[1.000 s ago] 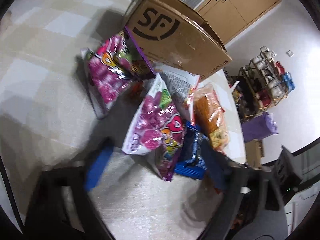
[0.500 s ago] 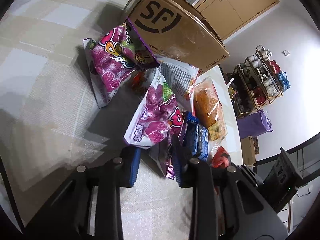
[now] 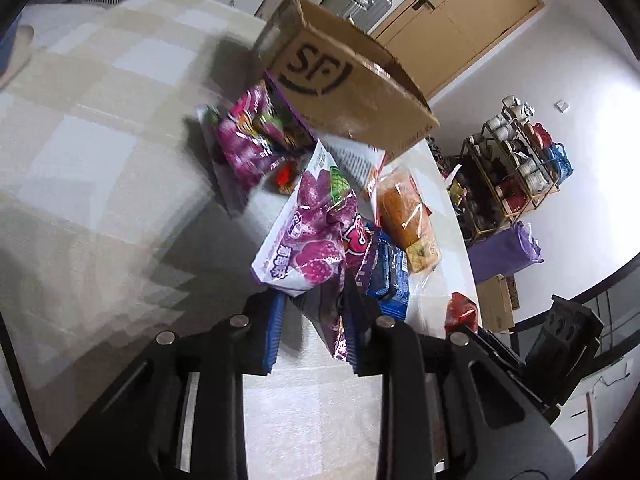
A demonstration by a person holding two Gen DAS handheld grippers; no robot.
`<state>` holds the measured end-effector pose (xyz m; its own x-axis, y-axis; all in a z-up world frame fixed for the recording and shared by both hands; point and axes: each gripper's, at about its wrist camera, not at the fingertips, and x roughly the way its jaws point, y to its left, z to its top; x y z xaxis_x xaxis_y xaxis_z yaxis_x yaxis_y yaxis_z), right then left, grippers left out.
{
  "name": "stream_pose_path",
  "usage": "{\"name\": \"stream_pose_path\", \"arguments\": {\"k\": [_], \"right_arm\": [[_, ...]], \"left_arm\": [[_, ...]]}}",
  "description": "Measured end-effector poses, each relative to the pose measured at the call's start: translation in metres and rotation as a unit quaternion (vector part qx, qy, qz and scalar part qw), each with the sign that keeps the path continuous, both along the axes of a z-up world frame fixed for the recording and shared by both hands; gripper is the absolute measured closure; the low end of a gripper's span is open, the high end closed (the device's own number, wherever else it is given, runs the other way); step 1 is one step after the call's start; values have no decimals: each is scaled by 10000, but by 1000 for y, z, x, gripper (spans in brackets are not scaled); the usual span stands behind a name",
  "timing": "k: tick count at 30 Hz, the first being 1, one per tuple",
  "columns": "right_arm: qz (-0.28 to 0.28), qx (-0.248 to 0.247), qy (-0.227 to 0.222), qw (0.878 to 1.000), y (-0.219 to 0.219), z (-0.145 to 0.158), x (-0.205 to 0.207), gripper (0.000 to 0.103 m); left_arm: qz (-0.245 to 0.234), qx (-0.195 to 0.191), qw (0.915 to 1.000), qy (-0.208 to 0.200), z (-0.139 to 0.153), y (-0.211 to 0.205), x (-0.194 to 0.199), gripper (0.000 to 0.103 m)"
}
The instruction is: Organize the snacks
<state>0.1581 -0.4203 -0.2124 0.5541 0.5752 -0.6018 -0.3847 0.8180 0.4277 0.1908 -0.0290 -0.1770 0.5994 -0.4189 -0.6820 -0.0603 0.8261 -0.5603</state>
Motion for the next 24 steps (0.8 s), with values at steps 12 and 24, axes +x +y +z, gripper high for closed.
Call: {"name": "stream_pose_path", "arguments": {"k": [12,24], "right_arm": [[76,776,-255,9966,8,43,-17,56],[248,908,-672,9933,27,92,-32,56]], "left_arm": [[-6,449,9975,-539,39,31,-53,81],[-300,756,9907,-1090,85,19,-97,81]]}}
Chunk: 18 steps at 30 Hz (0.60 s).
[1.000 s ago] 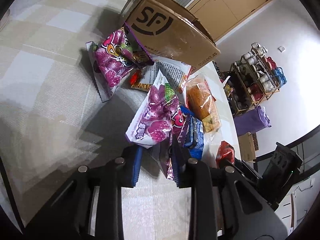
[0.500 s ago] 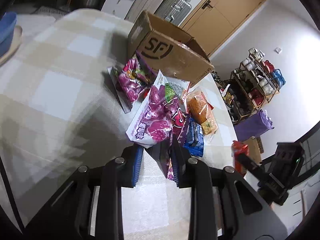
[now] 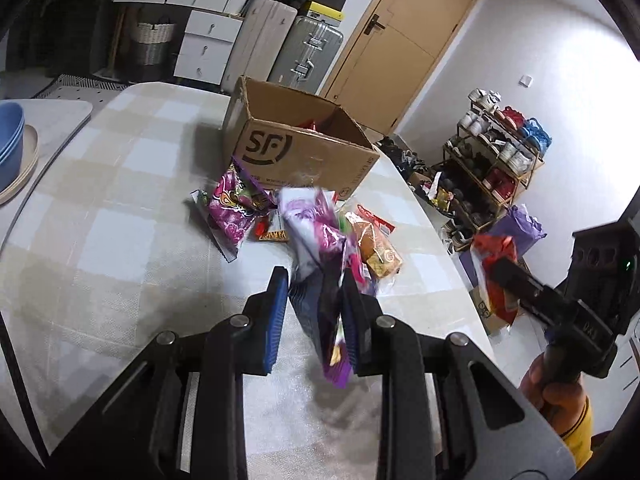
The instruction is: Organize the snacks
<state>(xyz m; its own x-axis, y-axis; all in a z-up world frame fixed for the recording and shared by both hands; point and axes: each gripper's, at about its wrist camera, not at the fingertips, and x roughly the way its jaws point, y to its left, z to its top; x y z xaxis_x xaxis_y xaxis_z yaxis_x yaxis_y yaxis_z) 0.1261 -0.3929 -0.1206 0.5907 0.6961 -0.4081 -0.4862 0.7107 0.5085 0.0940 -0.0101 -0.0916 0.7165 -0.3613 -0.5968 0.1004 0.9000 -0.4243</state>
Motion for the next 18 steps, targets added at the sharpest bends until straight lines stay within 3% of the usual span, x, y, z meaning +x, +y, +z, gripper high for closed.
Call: {"name": "stream_pose_path", "arguments": {"k": [5,11,18], "right_arm": [[9,36,139,9999,1,-9,-1,56],[8,31,153,9999,2,-11,0,56],[95,-6,114,9999,9,-9,2,56]], "left_arm": [[-81,-243,9990,357,-21,3,4,83],[-93,-218,9989,410,-36,4,12,86],[-99,-235,9992,322,-34,8,11,88]]}}
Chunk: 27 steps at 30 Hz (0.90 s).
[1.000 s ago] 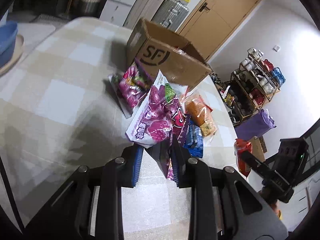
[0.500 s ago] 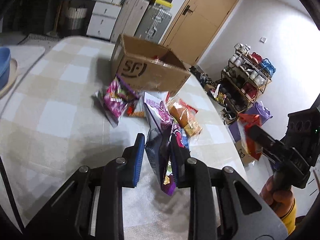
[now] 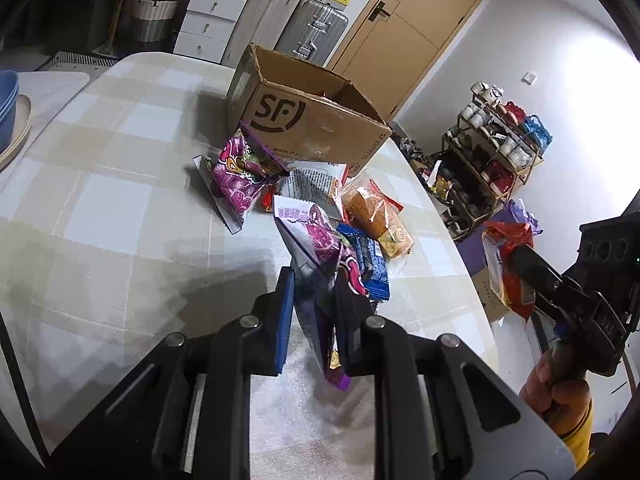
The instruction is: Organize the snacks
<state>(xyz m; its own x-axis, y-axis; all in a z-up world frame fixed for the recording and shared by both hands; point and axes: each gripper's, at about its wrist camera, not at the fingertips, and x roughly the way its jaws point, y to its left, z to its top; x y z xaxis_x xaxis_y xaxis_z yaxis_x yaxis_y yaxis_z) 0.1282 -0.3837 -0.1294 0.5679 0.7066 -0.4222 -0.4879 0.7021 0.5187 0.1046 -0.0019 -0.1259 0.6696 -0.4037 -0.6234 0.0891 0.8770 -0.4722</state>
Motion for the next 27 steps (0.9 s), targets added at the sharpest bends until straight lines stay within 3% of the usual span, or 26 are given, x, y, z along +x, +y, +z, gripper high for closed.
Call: {"name": "stream_pose_path", "arguments": {"k": [7,16,27], "right_arm": [[63,-14,2,10000,6,2,6,56],[143,-74,-337,9993,19,30,10,56],[242,-138,-600,9978,31,57,24,56]], "left_arm": [[24,-108,9998,-139,10,4,-4,89],[114,143,9978,-635,51,6,-21,90],[119,-29,9958,-911,89,16,-29,90]]}}
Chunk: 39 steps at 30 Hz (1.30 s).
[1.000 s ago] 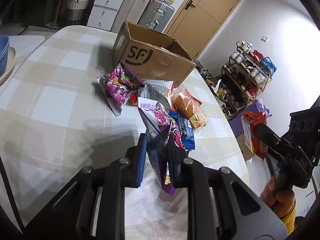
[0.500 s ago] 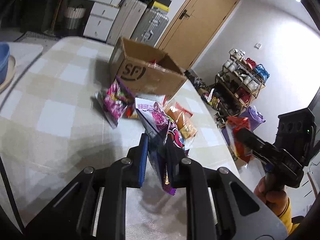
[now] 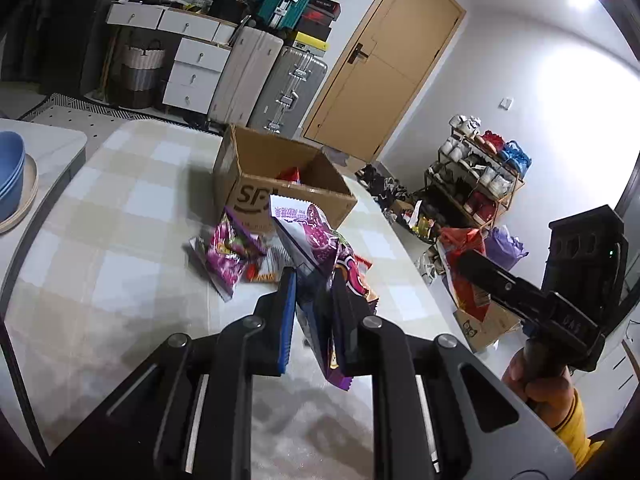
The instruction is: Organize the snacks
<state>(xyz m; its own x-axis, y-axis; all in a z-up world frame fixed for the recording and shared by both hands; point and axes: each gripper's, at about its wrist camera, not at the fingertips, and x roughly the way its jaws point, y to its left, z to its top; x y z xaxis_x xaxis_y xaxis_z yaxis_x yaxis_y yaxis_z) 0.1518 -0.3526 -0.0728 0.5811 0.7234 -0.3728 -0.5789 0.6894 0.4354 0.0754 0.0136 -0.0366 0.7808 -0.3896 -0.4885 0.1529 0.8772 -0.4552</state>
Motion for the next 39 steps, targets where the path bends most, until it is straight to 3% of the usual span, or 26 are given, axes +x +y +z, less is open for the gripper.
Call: {"name": "stream_pose_path", "arguments": {"k": [10,15,22,27,32,39], "right_arm": [[-10,-84,28,10000,3,8,34,56],[-40,-15,-124,9999,0,30,56,56],[-89,0,-143,9999,5,55,112,56],[-89,158,127,9998,11,63,170,56],[-155,-93,318,9993,27,58,222,56],[-223,-599,895,9939,40,9,278,56]], "left_arm": [[29,-204,9995,-221,36,12,24,90],[55,-281,9990,-355,58,18,50,90],[108,-268,9989,-371,87,29,110,90],[116,-174,9994,-293,97,27,162,90],[172,83,9997,-134,95,21,219,90],[18,400,9989,247,70,4,285,90]]}}
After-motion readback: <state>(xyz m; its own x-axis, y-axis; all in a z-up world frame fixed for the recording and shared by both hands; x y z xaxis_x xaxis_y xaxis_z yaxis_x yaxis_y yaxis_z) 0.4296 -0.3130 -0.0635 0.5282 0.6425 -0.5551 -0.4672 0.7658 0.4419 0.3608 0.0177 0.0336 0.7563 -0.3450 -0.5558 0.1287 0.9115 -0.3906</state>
